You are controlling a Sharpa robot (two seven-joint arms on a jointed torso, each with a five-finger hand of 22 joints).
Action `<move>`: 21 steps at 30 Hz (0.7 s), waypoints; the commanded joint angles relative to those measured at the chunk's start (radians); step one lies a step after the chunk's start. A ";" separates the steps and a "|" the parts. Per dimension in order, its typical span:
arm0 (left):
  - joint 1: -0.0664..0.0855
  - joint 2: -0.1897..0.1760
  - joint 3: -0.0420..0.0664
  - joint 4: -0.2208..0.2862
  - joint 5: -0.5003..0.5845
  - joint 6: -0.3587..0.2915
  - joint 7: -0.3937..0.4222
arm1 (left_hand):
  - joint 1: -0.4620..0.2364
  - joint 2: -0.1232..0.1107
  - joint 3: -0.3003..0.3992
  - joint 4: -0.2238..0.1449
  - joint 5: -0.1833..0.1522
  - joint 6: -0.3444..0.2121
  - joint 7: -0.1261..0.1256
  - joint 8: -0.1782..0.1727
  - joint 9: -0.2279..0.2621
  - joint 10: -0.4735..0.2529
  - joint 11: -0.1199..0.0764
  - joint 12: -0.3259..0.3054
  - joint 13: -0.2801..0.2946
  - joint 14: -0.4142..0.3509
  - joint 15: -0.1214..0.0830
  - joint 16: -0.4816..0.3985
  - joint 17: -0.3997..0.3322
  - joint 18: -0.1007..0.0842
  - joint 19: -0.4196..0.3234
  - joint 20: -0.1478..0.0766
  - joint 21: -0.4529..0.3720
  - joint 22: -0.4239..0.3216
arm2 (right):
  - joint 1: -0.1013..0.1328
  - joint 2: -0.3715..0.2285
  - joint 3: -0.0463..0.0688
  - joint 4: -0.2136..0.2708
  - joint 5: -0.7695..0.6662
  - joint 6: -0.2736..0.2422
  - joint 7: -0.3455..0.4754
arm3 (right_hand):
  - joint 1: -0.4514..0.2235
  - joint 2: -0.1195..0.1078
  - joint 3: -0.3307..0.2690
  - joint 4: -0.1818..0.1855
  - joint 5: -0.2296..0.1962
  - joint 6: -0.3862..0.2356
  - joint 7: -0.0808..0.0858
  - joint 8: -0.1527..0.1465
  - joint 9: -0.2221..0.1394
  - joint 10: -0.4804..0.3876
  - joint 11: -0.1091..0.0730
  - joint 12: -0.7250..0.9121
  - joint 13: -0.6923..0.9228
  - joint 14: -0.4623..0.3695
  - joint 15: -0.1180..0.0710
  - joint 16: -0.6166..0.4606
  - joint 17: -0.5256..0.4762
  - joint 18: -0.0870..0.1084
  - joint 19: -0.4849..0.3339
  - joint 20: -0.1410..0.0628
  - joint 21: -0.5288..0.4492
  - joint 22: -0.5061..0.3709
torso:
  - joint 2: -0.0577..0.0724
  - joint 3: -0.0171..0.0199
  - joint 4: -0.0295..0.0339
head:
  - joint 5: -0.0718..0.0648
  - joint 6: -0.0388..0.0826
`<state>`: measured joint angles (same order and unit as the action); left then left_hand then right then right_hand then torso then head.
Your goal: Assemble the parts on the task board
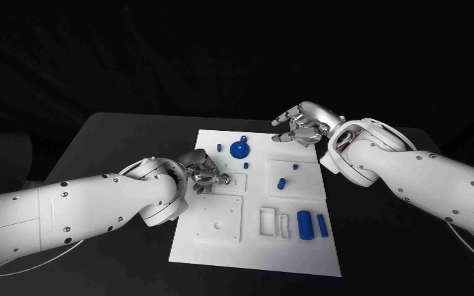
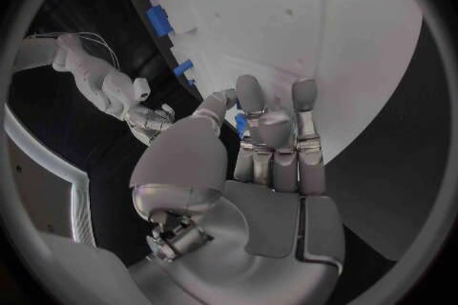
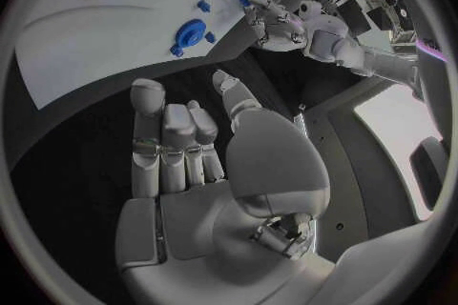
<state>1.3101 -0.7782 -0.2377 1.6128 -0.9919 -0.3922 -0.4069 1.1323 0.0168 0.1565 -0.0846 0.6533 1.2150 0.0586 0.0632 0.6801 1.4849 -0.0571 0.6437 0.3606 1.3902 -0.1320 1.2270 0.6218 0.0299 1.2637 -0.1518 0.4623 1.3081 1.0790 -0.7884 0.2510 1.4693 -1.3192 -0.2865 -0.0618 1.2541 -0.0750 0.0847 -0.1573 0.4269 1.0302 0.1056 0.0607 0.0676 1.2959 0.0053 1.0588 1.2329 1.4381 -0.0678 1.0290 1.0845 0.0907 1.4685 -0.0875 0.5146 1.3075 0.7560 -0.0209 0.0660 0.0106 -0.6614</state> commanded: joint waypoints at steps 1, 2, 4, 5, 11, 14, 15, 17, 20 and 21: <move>-0.006 0.001 -0.006 -0.002 -0.010 0.042 -0.036 | -0.004 0.007 0.068 -0.077 -0.001 0.155 -0.092 0.003 0.001 0.029 -0.029 0.002 0.004 -0.002 -0.007 0.007 0.001 -0.015 0.008 0.000 -0.004 0.015 | -0.002 0.001 0.000 0.000 -0.010 0.012 0.002 | -0.011 0.000 0.003 0.003 0.009 0.009 0.001 0.002 -0.002 0.000 -0.006 0.003 0.000 0.004 -0.001 -0.005 -0.001 0.003 0.036 -0.002 0.003 0.059 | 0.000 0.0002 0.0004 | 0.001 -0.001; -0.006 0.001 -0.006 -0.002 -0.012 0.042 -0.037 | -0.004 0.007 0.068 -0.077 -0.001 0.155 -0.092 0.003 0.001 0.029 -0.029 0.002 0.004 -0.002 -0.007 0.007 0.001 -0.015 0.008 0.000 -0.004 0.015 | -0.002 0.001 0.000 -0.001 -0.010 0.012 0.002 | -0.011 0.000 0.003 0.003 0.009 0.009 0.001 0.002 -0.002 0.000 -0.006 0.003 0.000 0.004 -0.001 -0.005 -0.001 0.003 0.036 -0.002 0.003 0.059 | 0.000 0.0001 0.0003 | 0.001 -0.001; -0.006 0.001 -0.006 -0.002 -0.017 0.041 -0.041 | -0.005 0.007 0.068 -0.077 0.000 0.157 -0.093 0.003 0.002 0.029 -0.029 0.003 0.008 -0.001 -0.007 0.009 0.004 -0.015 0.009 0.000 -0.004 0.016 | -0.003 0.001 0.000 -0.001 -0.010 0.012 0.002 | -0.011 0.000 0.003 0.003 0.009 0.009 0.001 0.002 -0.002 0.000 -0.006 0.003 0.000 0.004 -0.001 -0.005 -0.001 0.003 0.036 -0.002 0.003 0.059 | 0.000 -0.0001 0.0002 | 0.000 -0.001; -0.006 0.001 -0.006 -0.002 -0.020 0.040 -0.042 | -0.006 0.008 0.068 -0.078 0.000 0.157 -0.093 0.003 0.002 0.029 -0.030 0.004 0.010 0.000 -0.008 0.011 0.006 -0.015 0.010 -0.001 -0.005 0.016 | -0.003 0.000 0.000 -0.001 -0.010 0.012 0.002 | -0.011 0.000 0.003 0.003 0.009 0.009 0.001 0.002 -0.002 0.000 -0.006 0.003 0.000 0.004 -0.001 -0.005 -0.001 0.003 0.036 -0.002 0.003 0.059 | 0.000 -0.0001 -0.0001 | 0.001 -0.001; -0.006 0.001 -0.006 -0.002 -0.042 0.035 -0.053 | -0.007 0.008 0.069 -0.079 0.002 0.159 -0.094 0.003 0.004 0.029 -0.030 0.006 0.017 0.001 -0.008 0.017 0.011 -0.015 0.011 -0.001 -0.004 0.017 | -0.004 0.000 0.000 -0.002 -0.010 0.013 0.002 | -0.012 -0.001 0.003 0.003 0.011 0.008 0.001 0.002 -0.001 0.000 -0.006 0.004 0.000 0.005 -0.001 -0.004 0.000 0.003 0.036 -0.002 0.002 0.059 | 0.000 -0.0003 0.0000 | 0.001 -0.001; -0.006 0.001 -0.006 -0.002 -0.052 0.033 -0.058 | -0.009 0.009 0.072 -0.083 0.008 0.161 -0.094 0.003 0.006 0.029 -0.031 0.009 0.026 0.003 -0.008 0.026 0.020 -0.015 0.012 -0.001 -0.003 0.018 | -0.005 -0.001 0.000 -0.002 -0.010 0.013 0.002 | -0.012 -0.001 0.003 0.003 0.011 0.008 0.001 0.002 -0.001 0.000 -0.006 0.004 0.000 0.005 -0.001 -0.004 0.000 0.003 0.036 -0.002 0.002 0.059 | 0.000 -0.0006 0.0002 | 0.001 -0.001; -0.006 0.001 -0.006 -0.002 -0.056 0.032 -0.060 | -0.009 0.009 0.072 -0.083 0.008 0.161 -0.094 0.003 0.006 0.029 -0.031 0.009 0.026 0.003 -0.008 0.026 0.021 -0.015 0.012 -0.001 -0.003 0.018 | -0.005 -0.001 0.000 -0.002 -0.010 0.013 0.002 | -0.012 -0.001 0.003 0.003 0.011 0.008 0.001 0.002 -0.001 0.000 -0.006 0.004 0.000 0.005 -0.001 -0.004 0.000 0.003 0.036 -0.002 0.002 0.059 | 0.000 -0.0006 0.0002 | 0.001 -0.001; -0.006 0.001 -0.006 -0.002 -0.062 0.030 -0.063 | -0.010 0.008 0.074 -0.086 0.014 0.163 -0.095 0.003 0.008 0.029 -0.032 0.012 0.030 0.004 -0.008 0.031 0.026 -0.015 0.012 -0.001 -0.001 0.019 | -0.005 -0.001 0.000 -0.003 -0.010 0.013 0.002 | -0.012 -0.001 0.003 0.003 0.011 0.008 0.001 0.002 -0.001 0.000 -0.006 0.004 0.000 0.005 -0.001 -0.004 0.000 0.003 0.036 -0.002 0.002 0.059 | 0.000 -0.0006 0.0002 | 0.001 -0.001; -0.006 0.001 -0.006 -0.001 -0.071 0.028 -0.068 | -0.015 0.009 0.079 -0.092 0.019 0.164 -0.095 0.003 0.011 0.029 -0.032 0.015 0.038 0.003 -0.008 0.040 0.033 -0.014 0.010 0.000 0.004 0.019 | -0.006 -0.002 0.000 -0.003 -0.010 0.013 0.002 | -0.013 -0.001 0.004 0.004 0.013 0.009 0.001 0.002 -0.002 0.000 -0.007 0.003 0.000 0.005 -0.001 -0.004 0.001 0.003 0.036 -0.002 0.003 0.059 | 0.000 -0.0007 0.0004 | 0.002 -0.001; -0.006 0.001 -0.006 -0.001 -0.074 0.027 -0.070 | -0.015 0.009 0.079 -0.093 0.020 0.164 -0.095 0.003 0.011 0.029 -0.032 0.015 0.038 0.002 -0.008 0.040 0.033 -0.014 0.010 0.000 0.004 0.019 | -0.006 -0.002 0.000 -0.003 -0.010 0.013 0.002 | -0.013 -0.001 0.004 0.004 0.013 0.009 0.001 0.002 -0.002 0.000 -0.007 0.003 0.000 0.005 -0.001 -0.004 0.001 0.003 0.036 -0.002 0.003 0.059 | 0.000 -0.0006 0.0005 | 0.002 -0.002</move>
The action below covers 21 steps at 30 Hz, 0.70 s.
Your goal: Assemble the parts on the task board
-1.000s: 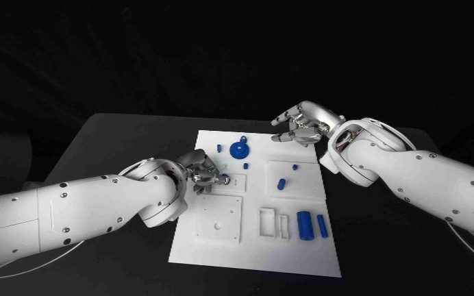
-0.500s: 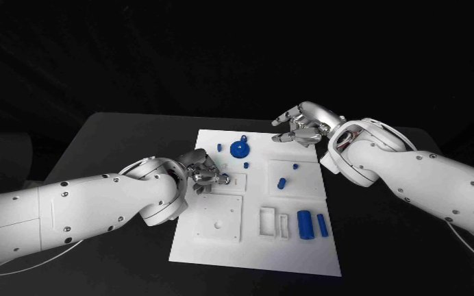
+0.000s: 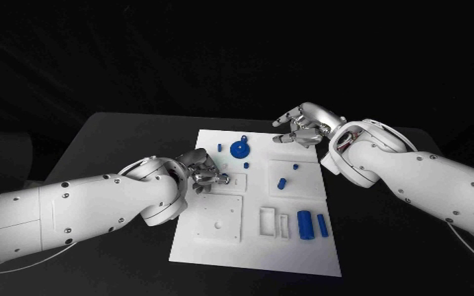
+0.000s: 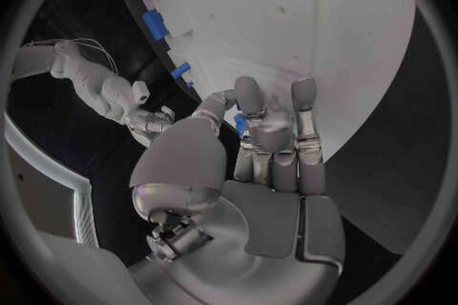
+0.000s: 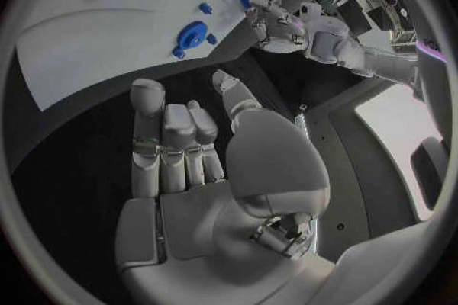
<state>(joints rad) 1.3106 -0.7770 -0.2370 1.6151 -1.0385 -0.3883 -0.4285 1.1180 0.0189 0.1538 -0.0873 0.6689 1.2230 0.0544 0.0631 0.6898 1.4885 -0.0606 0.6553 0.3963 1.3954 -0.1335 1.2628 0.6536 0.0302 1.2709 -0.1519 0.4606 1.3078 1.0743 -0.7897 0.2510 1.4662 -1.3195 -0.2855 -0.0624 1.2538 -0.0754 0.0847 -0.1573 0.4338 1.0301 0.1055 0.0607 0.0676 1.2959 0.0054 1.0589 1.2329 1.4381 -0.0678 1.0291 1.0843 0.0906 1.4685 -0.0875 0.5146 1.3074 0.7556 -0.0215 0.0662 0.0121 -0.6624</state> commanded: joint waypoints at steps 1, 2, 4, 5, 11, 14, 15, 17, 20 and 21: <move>-0.007 0.000 -0.007 -0.004 -0.031 0.022 -0.051 | -0.002 0.008 0.083 -0.091 0.006 0.157 -0.091 0.003 0.003 0.025 -0.029 0.003 0.004 -0.001 -0.006 0.007 0.004 -0.014 0.003 0.000 0.007 0.019 | -0.001 0.000 0.000 0.000 -0.010 0.012 0.002 | -0.012 -0.001 0.004 0.004 0.007 0.009 0.001 0.002 -0.002 0.000 -0.007 0.003 0.000 0.005 -0.001 -0.004 0.001 0.003 0.036 -0.002 0.003 0.059 | 0.000 0.0001 0.0006 | 0.001 -0.001; -0.007 0.000 -0.007 -0.004 -0.033 0.022 -0.052 | -0.002 0.008 0.083 -0.091 0.006 0.157 -0.091 0.003 0.003 0.025 -0.029 0.003 0.004 -0.001 -0.006 0.007 0.004 -0.014 0.003 0.000 0.007 0.019 | -0.001 0.000 0.000 0.000 -0.010 0.012 0.002 | -0.012 -0.001 0.004 0.004 0.007 0.009 0.001 0.002 -0.002 0.000 -0.007 0.003 0.000 0.005 -0.001 -0.004 0.001 0.003 0.036 -0.002 0.003 0.059 | 0.000 0.0001 0.0006 | 0.001 -0.001; -0.007 0.000 -0.007 -0.004 -0.037 0.022 -0.055 | -0.003 0.009 0.084 -0.093 0.006 0.157 -0.091 0.003 0.003 0.025 -0.029 0.005 0.006 -0.001 -0.006 0.009 0.006 -0.013 0.003 0.000 0.009 0.019 | -0.002 0.000 0.000 0.000 -0.010 0.013 0.002 | -0.012 -0.001 0.004 0.004 0.007 0.009 0.001 0.002 -0.002 0.000 -0.007 0.003 0.000 0.005 -0.001 -0.004 0.001 0.003 0.036 -0.002 0.003 0.059 | 0.000 0.0002 0.0002 | 0.001 -0.001; -0.007 0.000 -0.007 -0.004 -0.039 0.021 -0.057 | -0.003 0.009 0.084 -0.093 0.006 0.157 -0.091 0.003 0.003 0.025 -0.029 0.005 0.006 -0.001 -0.006 0.009 0.006 -0.013 0.003 0.000 0.009 0.019 | -0.002 0.000 0.000 0.000 -0.010 0.013 0.002 | -0.012 -0.001 0.004 0.004 0.007 0.009 0.001 0.002 -0.002 0.000 -0.007 0.003 0.000 0.005 -0.001 -0.004 0.001 0.003 0.036 -0.002 0.003 0.059 | 0.000 0.0000 0.0000 | 0.001 -0.002; -0.007 0.001 -0.007 -0.004 -0.047 0.019 -0.064 | -0.007 0.011 0.087 -0.096 0.005 0.158 -0.092 0.003 0.006 0.025 -0.029 0.006 0.010 0.000 -0.006 0.012 0.008 -0.013 0.002 0.001 0.012 0.019 | -0.003 0.000 0.000 -0.001 -0.009 0.013 0.002 | -0.012 -0.001 0.004 0.004 0.007 0.009 0.001 0.002 -0.002 0.000 -0.007 0.003 0.000 0.005 -0.001 -0.004 0.001 0.003 0.036 -0.002 0.003 0.059 | 0.000 0.0001 0.0000 | 0.002 -0.002; -0.007 0.001 -0.007 -0.004 -0.049 0.021 -0.066 | -0.007 0.011 0.087 -0.096 0.005 0.158 -0.092 0.003 0.006 0.025 -0.029 0.006 0.010 0.000 -0.006 0.013 0.008 -0.013 0.002 0.001 0.012 0.019 | -0.003 0.000 0.000 -0.001 -0.009 0.014 0.002 | -0.012 -0.001 0.004 0.004 0.007 0.009 0.001 0.002 -0.002 0.000 -0.007 0.003 0.000 0.005 -0.001 -0.004 0.001 0.003 0.036 -0.002 0.003 0.059 | 0.000 0.0002 -0.0002 | 0.001 -0.003; -0.007 0.002 -0.007 -0.004 -0.049 0.024 -0.067 | -0.010 0.012 0.088 -0.098 0.008 0.159 -0.092 0.004 0.008 0.025 -0.030 0.007 0.013 0.001 -0.006 0.016 0.011 -0.012 0.001 0.001 0.015 0.019 | -0.004 -0.001 0.000 -0.001 -0.009 0.014 0.002 | -0.012 -0.001 0.004 0.004 0.007 0.009 0.001 0.002 -0.002 0.000 -0.007 0.003 0.000 0.005 -0.001 -0.004 0.001 0.003 0.036 -0.002 0.003 0.059 | 0.000 0.0001 -0.0002 | 0.001 -0.003; -0.007 0.002 -0.007 -0.004 -0.049 0.030 -0.067 | -0.013 0.011 0.090 -0.101 0.013 0.160 -0.092 0.003 0.009 0.025 -0.030 0.008 0.014 0.001 -0.005 0.018 0.013 -0.012 0.001 0.002 0.016 0.019 | -0.004 -0.001 0.000 -0.001 -0.009 0.014 0.002 | -0.013 -0.001 0.005 0.005 0.007 0.010 0.001 0.002 -0.001 0.000 -0.007 0.004 0.000 0.005 -0.002 -0.004 0.001 0.003 0.036 -0.002 0.003 0.060 | 0.000 0.0000 -0.0003 | 0.000 -0.003; -0.007 0.004 -0.007 -0.004 -0.049 0.042 -0.068 | -0.021 0.015 0.091 -0.105 0.009 0.164 -0.093 0.004 0.012 0.025 -0.030 0.013 0.020 0.003 -0.005 0.026 0.025 -0.011 -0.001 0.003 0.019 0.019 | -0.004 -0.001 0.000 -0.002 -0.009 0.015 0.002 | -0.013 -0.001 0.005 0.006 0.008 0.010 0.001 0.002 -0.001 0.001 -0.007 0.004 0.000 0.005 -0.002 -0.004 0.001 0.003 0.036 -0.002 0.004 0.060 | 0.000 -0.0001 -0.0005 | 0.000 -0.003; -0.007 0.004 -0.007 -0.004 -0.049 0.047 -0.068 | -0.021 0.015 0.091 -0.105 0.009 0.164 -0.093 0.004 0.012 0.025 -0.030 0.013 0.020 0.003 -0.005 0.026 0.025 -0.011 -0.001 0.003 0.019 0.019 | -0.004 -0.001 0.000 -0.002 -0.009 0.015 0.002 | -0.013 -0.001 0.005 0.006 0.008 0.010 0.001 0.002 -0.001 0.001 -0.007 0.004 0.000 0.005 -0.002 -0.004 0.001 0.003 0.036 -0.002 0.004 0.060 | 0.000 -0.0001 -0.0004 | 0.000 -0.003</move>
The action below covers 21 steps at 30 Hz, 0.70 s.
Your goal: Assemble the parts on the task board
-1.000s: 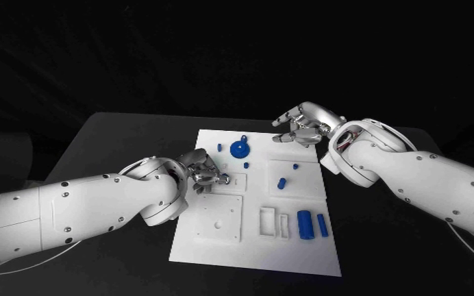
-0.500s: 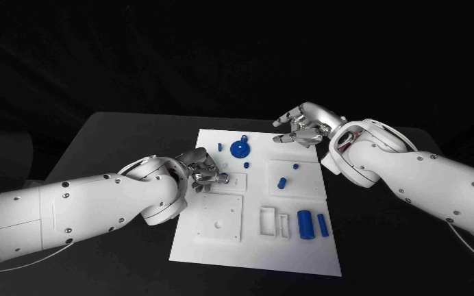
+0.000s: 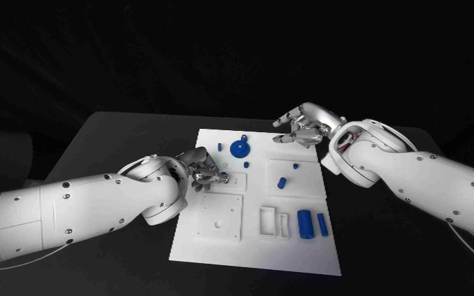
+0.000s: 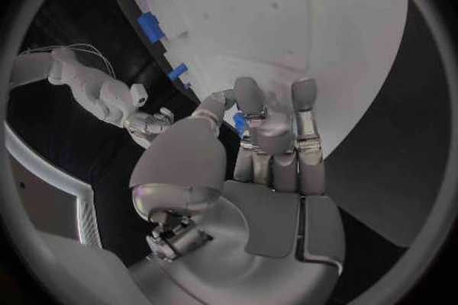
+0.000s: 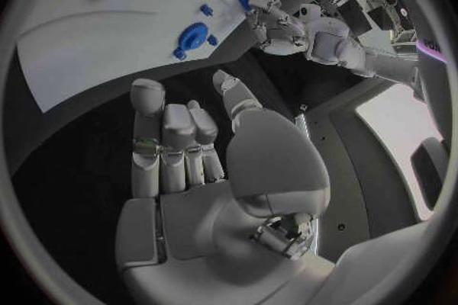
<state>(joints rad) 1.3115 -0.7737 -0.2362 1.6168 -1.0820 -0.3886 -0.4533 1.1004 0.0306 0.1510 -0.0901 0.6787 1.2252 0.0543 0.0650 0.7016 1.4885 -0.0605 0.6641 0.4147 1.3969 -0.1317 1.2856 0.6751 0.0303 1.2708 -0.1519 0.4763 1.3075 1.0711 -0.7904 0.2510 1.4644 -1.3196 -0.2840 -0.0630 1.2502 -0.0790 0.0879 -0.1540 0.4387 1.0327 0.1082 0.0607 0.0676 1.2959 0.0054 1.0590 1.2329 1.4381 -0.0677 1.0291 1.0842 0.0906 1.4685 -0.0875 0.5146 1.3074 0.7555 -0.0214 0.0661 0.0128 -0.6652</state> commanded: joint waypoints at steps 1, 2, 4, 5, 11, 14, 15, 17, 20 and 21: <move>-0.008 0.001 -0.008 -0.005 -0.005 0.052 -0.043 | -0.004 0.003 0.094 -0.102 -0.001 0.162 -0.093 0.002 0.001 0.025 -0.030 0.004 0.001 0.001 -0.006 0.003 0.003 -0.011 0.000 0.003 0.004 0.019 | -0.001 -0.001 0.000 0.000 -0.009 0.014 0.002 | -0.010 0.002 0.002 0.003 0.003 0.007 -0.002 0.002 -0.001 0.001 -0.007 0.004 0.000 0.005 -0.002 -0.004 0.001 0.003 0.036 -0.002 0.004 0.060 | 0.000 -0.0001 -0.0003 | -0.001 -0.001; -0.008 0.002 -0.008 -0.005 -0.005 0.056 -0.044 | -0.004 0.003 0.094 -0.102 -0.001 0.162 -0.093 0.002 0.001 0.025 -0.030 0.004 0.001 0.001 -0.006 0.003 0.003 -0.011 0.000 0.003 0.004 0.019 | -0.002 -0.001 0.000 0.000 -0.009 0.014 0.002 | -0.010 0.002 0.002 0.003 0.003 0.007 -0.002 0.002 -0.001 0.001 -0.007 0.004 0.000 0.005 -0.002 -0.004 0.001 0.003 0.036 -0.002 0.004 0.060 | 0.000 0.0000 -0.0001 | -0.001 -0.001; -0.008 0.002 -0.008 -0.006 -0.004 0.067 -0.045 | -0.006 0.005 0.092 -0.103 -0.005 0.164 -0.094 0.002 0.003 0.025 -0.030 0.007 0.006 0.001 -0.006 0.007 0.007 -0.011 -0.002 0.005 0.004 0.019 | -0.002 0.000 0.000 0.000 -0.009 0.014 0.002 | -0.010 0.002 0.002 0.003 0.003 0.007 -0.002 0.002 -0.001 0.001 -0.007 0.004 0.000 0.005 -0.002 -0.004 0.001 0.003 0.036 -0.002 0.004 0.060 | 0.000 0.0001 -0.0001 | -0.001 -0.001; -0.008 0.003 -0.008 -0.006 -0.003 0.072 -0.045 | -0.006 0.005 0.092 -0.103 -0.005 0.164 -0.094 0.002 0.003 0.025 -0.030 0.007 0.006 0.001 -0.006 0.007 0.007 -0.011 -0.002 0.005 0.004 0.019 | -0.002 0.000 0.000 -0.001 -0.009 0.014 0.002 | -0.011 0.002 0.002 0.005 0.004 0.008 -0.002 0.002 -0.002 0.001 -0.007 0.004 0.000 0.005 -0.002 -0.004 0.001 0.002 0.036 -0.002 0.004 0.060 | 0.000 0.0001 -0.0001 | -0.001 -0.001; -0.008 0.004 -0.008 -0.006 -0.002 0.097 -0.049 | -0.006 0.009 0.087 -0.100 -0.020 0.168 -0.095 0.002 0.007 0.024 -0.029 0.013 0.015 0.001 -0.004 0.011 0.013 -0.010 -0.004 0.007 0.006 0.019 | -0.004 0.000 0.000 -0.001 -0.009 0.015 0.002 | -0.011 0.002 0.002 0.005 0.004 0.008 -0.002 0.002 -0.002 0.001 -0.007 0.004 0.000 0.005 -0.002 -0.004 0.001 0.002 0.036 -0.002 0.004 0.060 | 0.000 0.0003 -0.0002 | 0.000 -0.002; -0.008 0.005 -0.008 -0.006 -0.001 0.105 -0.049 | -0.004 0.012 0.083 -0.097 -0.028 0.169 -0.096 0.002 0.009 0.024 -0.030 0.014 0.023 0.001 -0.004 0.014 0.018 -0.009 -0.004 0.008 0.007 0.019 | -0.005 0.000 0.000 -0.001 -0.009 0.015 0.002 | -0.011 0.002 0.002 0.005 0.004 0.008 -0.002 0.002 -0.002 0.001 -0.007 0.004 0.000 0.005 -0.002 -0.004 0.001 0.002 0.036 -0.002 0.004 0.060 | 0.000 0.0003 0.0000 | 0.000 -0.002; -0.008 0.005 -0.008 -0.006 0.000 0.108 -0.050 | -0.004 0.012 0.082 -0.097 -0.030 0.169 -0.096 0.001 0.010 0.024 -0.030 0.014 0.024 0.001 -0.004 0.015 0.018 -0.009 -0.005 0.009 0.007 0.019 | -0.005 0.000 0.000 -0.001 -0.009 0.015 0.002 | -0.011 0.002 0.002 0.005 0.004 0.008 -0.002 0.002 -0.002 0.001 -0.007 0.004 0.000 0.005 -0.002 -0.004 0.001 0.002 0.036 -0.002 0.004 0.060 | 0.000 0.0003 -0.0004 | 0.000 -0.002; -0.008 0.006 -0.008 -0.006 0.000 0.114 -0.049 | -0.003 0.013 0.082 -0.096 -0.032 0.171 -0.096 0.002 0.010 0.024 -0.030 0.015 0.026 0.001 -0.003 0.016 0.021 -0.008 -0.005 0.009 0.007 0.019 | -0.006 0.000 0.000 -0.001 -0.009 0.015 0.002 | -0.011 0.002 0.002 0.005 0.004 0.008 -0.002 0.002 -0.002 0.001 -0.007 0.004 0.000 0.005 -0.002 -0.004 0.001 0.002 0.036 -0.002 0.004 0.060 | 0.000 0.0001 -0.0007 | 0.000 -0.002; -0.008 0.007 -0.008 -0.006 0.002 0.122 -0.049 | -0.004 0.014 0.081 -0.095 -0.035 0.171 -0.097 0.002 0.011 0.024 -0.030 0.016 0.029 0.001 -0.003 0.016 0.022 -0.008 -0.005 0.009 0.007 0.018 | -0.007 0.000 0.000 -0.002 -0.009 0.015 0.002 | -0.011 0.002 0.002 0.005 0.004 0.008 -0.002 0.002 -0.002 0.001 -0.007 0.004 0.000 0.005 -0.002 -0.004 0.001 0.002 0.036 -0.002 0.004 0.060 | 0.000 0.0000 -0.0006 | 0.000 -0.004; -0.008 0.007 -0.008 -0.006 0.002 0.124 -0.049 | -0.004 0.014 0.081 -0.095 -0.035 0.171 -0.097 0.002 0.011 0.024 -0.030 0.016 0.029 0.001 -0.003 0.016 0.022 -0.008 -0.005 0.009 0.007 0.018 | -0.007 0.001 0.000 -0.002 -0.009 0.015 0.002 | -0.011 0.002 0.002 0.005 0.004 0.008 -0.002 0.002 -0.002 0.001 -0.007 0.004 0.000 0.005 -0.002 -0.004 0.001 0.002 0.036 -0.002 0.004 0.060 | 0.000 0.0001 -0.0005 | 0.000 -0.004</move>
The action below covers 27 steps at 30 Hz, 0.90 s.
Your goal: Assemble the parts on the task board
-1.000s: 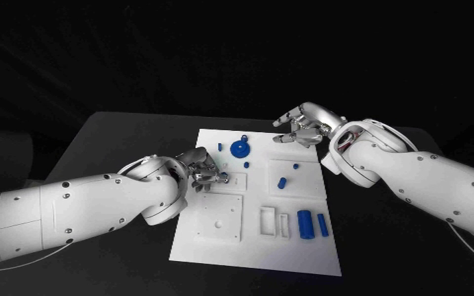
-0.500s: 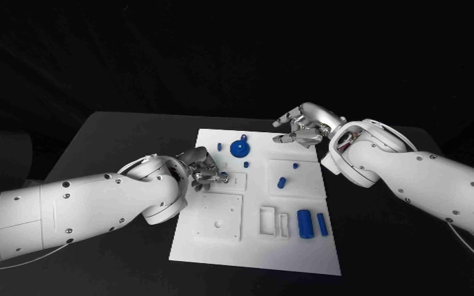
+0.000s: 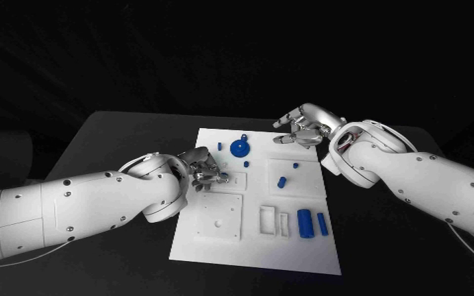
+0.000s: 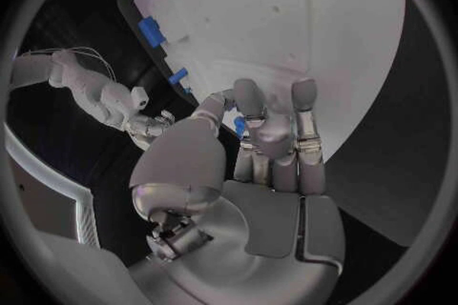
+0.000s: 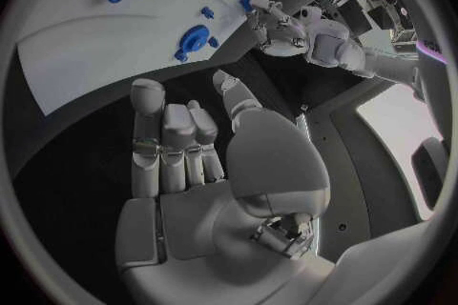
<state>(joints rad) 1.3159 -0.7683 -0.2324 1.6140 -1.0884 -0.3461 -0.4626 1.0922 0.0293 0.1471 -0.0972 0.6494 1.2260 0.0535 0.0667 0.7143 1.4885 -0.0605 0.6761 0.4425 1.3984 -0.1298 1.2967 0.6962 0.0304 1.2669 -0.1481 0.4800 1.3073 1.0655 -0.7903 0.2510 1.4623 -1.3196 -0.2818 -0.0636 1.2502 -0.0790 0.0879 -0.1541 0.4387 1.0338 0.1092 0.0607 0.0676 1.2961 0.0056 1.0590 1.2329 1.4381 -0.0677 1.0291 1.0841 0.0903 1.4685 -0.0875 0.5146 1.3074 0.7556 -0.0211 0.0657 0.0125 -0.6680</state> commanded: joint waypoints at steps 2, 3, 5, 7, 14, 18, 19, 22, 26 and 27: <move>-0.012 0.002 -0.011 -0.003 0.009 0.085 -0.040 | 0.005 0.015 0.085 -0.088 -0.006 0.171 -0.096 0.000 -0.002 0.024 -0.030 0.004 0.001 0.000 -0.005 0.005 0.001 -0.009 -0.001 0.006 0.004 0.019 | -0.003 0.001 0.000 0.000 -0.009 0.013 0.003 | -0.011 0.002 0.002 0.005 0.004 0.007 -0.003 0.002 -0.002 0.000 -0.007 0.004 0.000 0.005 -0.002 -0.004 0.001 0.003 0.036 -0.002 0.004 0.060 | 0.000 -0.0002 0.0001 | 0.000 -0.002; -0.012 0.002 -0.011 -0.003 0.010 0.087 -0.040 | 0.006 0.016 0.084 -0.087 -0.008 0.171 -0.096 0.000 -0.001 0.024 -0.030 0.005 0.004 0.000 -0.005 0.006 0.002 -0.008 -0.002 0.006 0.004 0.019 | -0.003 0.001 0.000 -0.001 -0.009 0.013 0.003 | -0.011 0.002 0.002 0.005 0.004 0.007 -0.003 0.002 -0.002 0.000 -0.007 0.004 0.000 0.005 -0.002 -0.004 0.001 0.003 0.036 -0.002 0.004 0.060 | 0.000 -0.0002 0.0002 | 0.000 -0.001; -0.012 0.002 -0.011 -0.004 0.010 0.090 -0.040 | 0.006 0.016 0.084 -0.087 -0.008 0.171 -0.096 0.000 -0.001 0.024 -0.030 0.005 0.005 0.000 -0.005 0.006 0.002 -0.008 -0.002 0.006 0.004 0.019 | -0.004 0.001 0.000 -0.001 -0.009 0.013 0.003 | -0.011 0.002 0.002 0.005 0.004 0.007 -0.003 0.002 -0.002 0.000 -0.007 0.004 0.000 0.005 -0.002 -0.004 0.001 0.003 0.036 -0.002 0.004 0.060 | 0.000 -0.0002 0.0002 | 0.000 -0.001; -0.012 0.003 -0.011 -0.004 0.010 0.093 -0.040 | 0.006 0.016 0.084 -0.087 -0.008 0.171 -0.096 0.000 -0.001 0.024 -0.030 0.005 0.005 0.000 -0.005 0.006 0.002 -0.008 -0.002 0.006 0.004 0.019 | -0.005 0.001 0.000 -0.001 -0.009 0.014 0.003 | -0.011 0.002 0.002 0.005 0.004 0.007 -0.003 0.002 -0.002 0.000 -0.007 0.004 0.000 0.005 -0.002 -0.004 0.001 0.003 0.036 -0.002 0.004 0.060 | 0.000 -0.0002 0.0001 | 0.000 -0.002; -0.012 0.005 -0.011 -0.006 0.009 0.090 -0.040 | 0.004 0.024 0.082 -0.078 -0.017 0.172 -0.097 0.000 0.002 0.024 -0.030 0.005 0.012 0.000 -0.004 0.007 0.003 -0.007 -0.001 0.007 0.004 0.018 | -0.006 0.001 0.000 -0.001 -0.008 0.014 0.003 | -0.011 0.001 0.003 0.007 0.006 0.008 -0.003 0.002 -0.001 0.000 -0.007 0.003 -0.001 0.005 -0.002 -0.005 0.001 0.003 0.036 -0.002 0.001 0.059 | 0.000 -0.0002 0.0003 | 0.000 -0.001; -0.012 0.006 -0.011 -0.009 0.008 0.088 -0.040 | 0.003 0.026 0.082 -0.076 -0.017 0.172 -0.097 0.000 0.002 0.024 -0.030 0.005 0.013 0.000 -0.005 0.007 0.003 -0.007 -0.001 0.007 0.004 0.018 | -0.006 0.002 0.000 -0.001 -0.008 0.014 0.003 | -0.011 0.001 0.003 0.007 0.006 0.008 -0.003 0.002 -0.001 0.000 -0.007 0.003 -0.001 0.005 -0.002 -0.005 0.001 0.003 0.036 -0.002 0.001 0.059 | 0.000 -0.0004 -0.0002 | 0.000 -0.001; -0.012 0.007 -0.011 -0.009 0.007 0.089 -0.040 | 0.003 0.028 0.083 -0.075 -0.017 0.172 -0.097 0.000 0.003 0.024 -0.030 0.004 0.013 0.000 -0.005 0.007 0.003 -0.007 -0.001 0.007 0.004 0.018 | -0.006 0.002 0.000 -0.001 -0.008 0.015 0.003 | -0.011 0.001 0.003 0.007 0.006 0.008 -0.003 0.002 -0.001 0.000 -0.007 0.003 -0.001 0.005 -0.002 -0.005 0.001 0.003 0.036 -0.002 0.001 0.059 | 0.000 -0.0004 -0.0004 | 0.000 -0.001; -0.012 0.009 -0.011 -0.012 0.007 0.091 -0.040 | 0.002 0.030 0.085 -0.075 -0.017 0.172 -0.097 0.001 0.004 0.024 -0.030 0.005 0.014 0.001 -0.004 0.008 0.005 -0.007 -0.001 0.007 0.004 0.018 | -0.007 0.002 0.000 -0.002 -0.008 0.015 0.003 | -0.012 0.002 0.003 0.009 0.005 0.007 -0.003 0.002 -0.002 0.000 -0.007 0.003 0.000 0.005 -0.002 -0.005 0.001 0.002 0.037 -0.002 0.002 0.059 | 0.000 -0.0005 -0.0005 | 0.000 -0.001; -0.012 0.009 -0.011 -0.013 0.006 0.095 -0.039 | -0.023 0.036 0.105 -0.093 -0.016 0.174 -0.098 0.001 0.016 0.024 -0.031 0.009 0.022 0.002 -0.004 0.013 0.012 -0.007 -0.001 0.007 0.007 0.019 | -0.008 0.002 0.000 -0.003 -0.008 0.016 0.003 | -0.011 0.002 0.003 0.009 0.006 0.009 -0.004 0.002 -0.001 0.000 -0.008 0.003 0.000 0.005 -0.002 -0.005 0.002 0.002 0.037 -0.002 0.002 0.059 | 0.000 -0.0002 0.0001 | 0.000 -0.001; -0.012 0.009 -0.011 -0.013 0.006 0.096 -0.039 | -0.023 0.037 0.105 -0.094 -0.016 0.174 -0.098 0.001 0.016 0.024 -0.031 0.009 0.022 0.002 -0.004 0.013 0.013 -0.007 -0.001 0.007 0.006 0.019 | -0.009 0.002 0.000 -0.004 -0.008 0.016 0.003 | -0.011 0.002 0.003 0.009 0.006 0.009 -0.004 0.002 -0.001 0.000 -0.008 0.003 0.000 0.005 -0.002 -0.005 0.002 0.002 0.037 -0.002 0.002 0.059 | 0.000 0.0001 0.0002 | -0.001 -0.001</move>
<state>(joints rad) 1.3184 -0.7609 -0.2302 1.6065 -1.0884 -0.3199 -0.4628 1.0683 0.0559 0.1561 -0.0976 0.6301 1.2266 0.0530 0.0689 0.7311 1.4885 -0.0605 0.6824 0.4636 1.3971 -0.1280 1.3050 0.7086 0.0304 1.2669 -0.1481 0.4799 1.3079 1.0580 -0.7888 0.2510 1.4587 -1.3196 -0.2792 -0.0638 1.2502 -0.0790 0.0907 -0.1513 0.4386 1.0366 0.1062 0.0607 0.0676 1.2977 0.0071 1.0590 1.2328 1.4381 -0.0678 1.0291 1.0841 0.0902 1.4685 -0.0874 0.5146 1.3073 0.7556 -0.0215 0.0657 0.0118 -0.6689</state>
